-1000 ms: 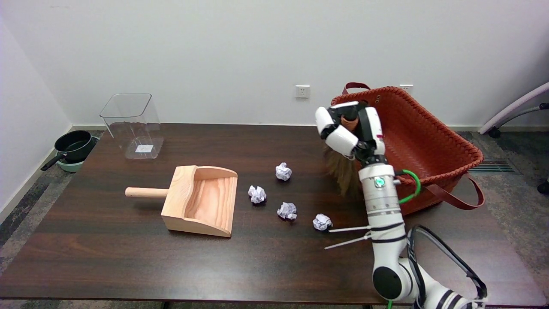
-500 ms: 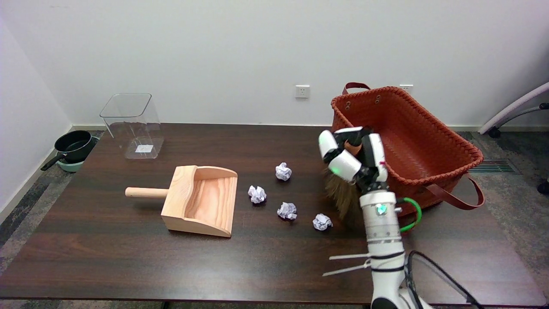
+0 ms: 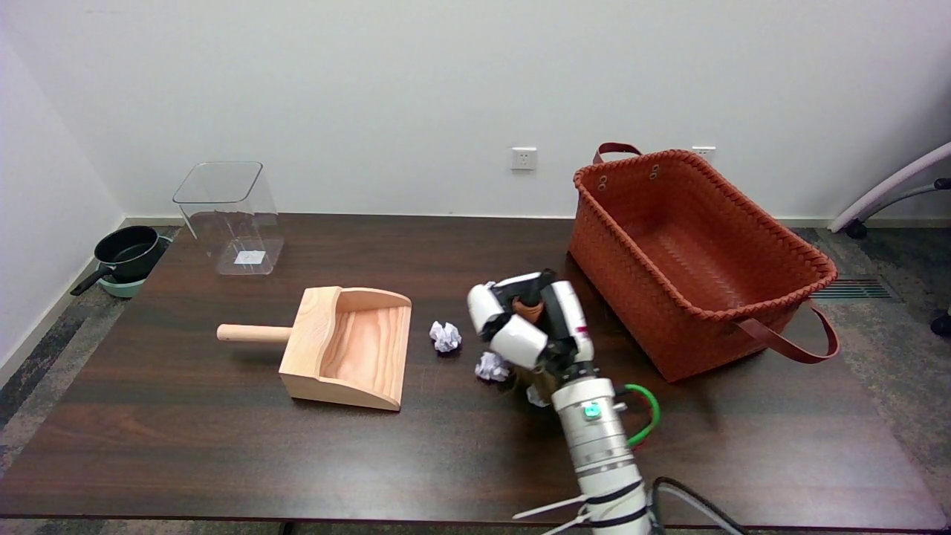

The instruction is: Sweep the paper ball into the dustpan.

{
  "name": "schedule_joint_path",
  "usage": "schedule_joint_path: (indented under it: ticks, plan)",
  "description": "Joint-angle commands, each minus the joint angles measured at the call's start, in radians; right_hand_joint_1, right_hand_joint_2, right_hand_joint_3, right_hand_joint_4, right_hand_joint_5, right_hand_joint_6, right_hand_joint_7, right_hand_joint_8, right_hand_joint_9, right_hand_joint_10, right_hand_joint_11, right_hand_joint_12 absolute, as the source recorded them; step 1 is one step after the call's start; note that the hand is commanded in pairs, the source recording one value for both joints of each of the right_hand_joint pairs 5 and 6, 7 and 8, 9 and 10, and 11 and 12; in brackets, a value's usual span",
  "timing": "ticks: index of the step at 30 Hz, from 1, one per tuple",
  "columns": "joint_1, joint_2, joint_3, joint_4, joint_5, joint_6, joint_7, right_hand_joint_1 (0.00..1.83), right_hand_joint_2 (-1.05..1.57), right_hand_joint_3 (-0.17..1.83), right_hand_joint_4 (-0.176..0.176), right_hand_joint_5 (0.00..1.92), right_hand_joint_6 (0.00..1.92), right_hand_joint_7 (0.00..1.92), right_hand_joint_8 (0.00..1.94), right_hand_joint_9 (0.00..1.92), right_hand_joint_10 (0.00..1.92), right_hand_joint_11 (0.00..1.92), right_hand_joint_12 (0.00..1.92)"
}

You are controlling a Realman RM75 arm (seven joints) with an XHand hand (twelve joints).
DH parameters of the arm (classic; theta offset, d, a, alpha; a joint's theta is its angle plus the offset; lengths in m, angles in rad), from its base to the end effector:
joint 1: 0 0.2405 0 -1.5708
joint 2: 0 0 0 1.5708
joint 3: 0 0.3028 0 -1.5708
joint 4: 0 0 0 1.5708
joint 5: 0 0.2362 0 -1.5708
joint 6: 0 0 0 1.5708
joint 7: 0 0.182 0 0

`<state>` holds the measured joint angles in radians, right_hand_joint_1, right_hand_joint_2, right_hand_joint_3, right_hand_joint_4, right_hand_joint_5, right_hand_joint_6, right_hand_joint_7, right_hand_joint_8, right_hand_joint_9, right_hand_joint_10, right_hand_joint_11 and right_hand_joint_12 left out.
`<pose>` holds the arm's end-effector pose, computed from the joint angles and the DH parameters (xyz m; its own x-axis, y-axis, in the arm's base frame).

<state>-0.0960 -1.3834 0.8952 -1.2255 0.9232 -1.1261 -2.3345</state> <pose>-0.3608 -0.3059 0.1974 0.0365 0.1395 0.9896 -0.9509 -0.2998 0.0773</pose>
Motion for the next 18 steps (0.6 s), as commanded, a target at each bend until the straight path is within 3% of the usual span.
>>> schedule_joint_path:
  ticks: [1, 10, 18]
  plan:
    - [0.166, -0.161, -0.135, 0.144, -0.049, 0.108, 0.000, 0.89, 1.37, 1.16, 0.000, 1.92, 1.92, 1.92, 1.92, 1.92, 1.92, 1.92, 1.92]
    - [0.351, -0.192, -0.169, 0.213, -0.040, 0.184, 0.002, 0.87, 1.41, 1.16, 0.000, 1.92, 1.92, 1.92, 1.92, 1.92, 1.92, 1.92, 1.92]
    - [0.390, -0.235, -0.162, 0.220, -0.040, 0.223, 0.002, 0.84, 1.49, 1.14, 0.000, 1.92, 1.92, 1.92, 1.92, 1.92, 1.92, 1.92, 1.92]
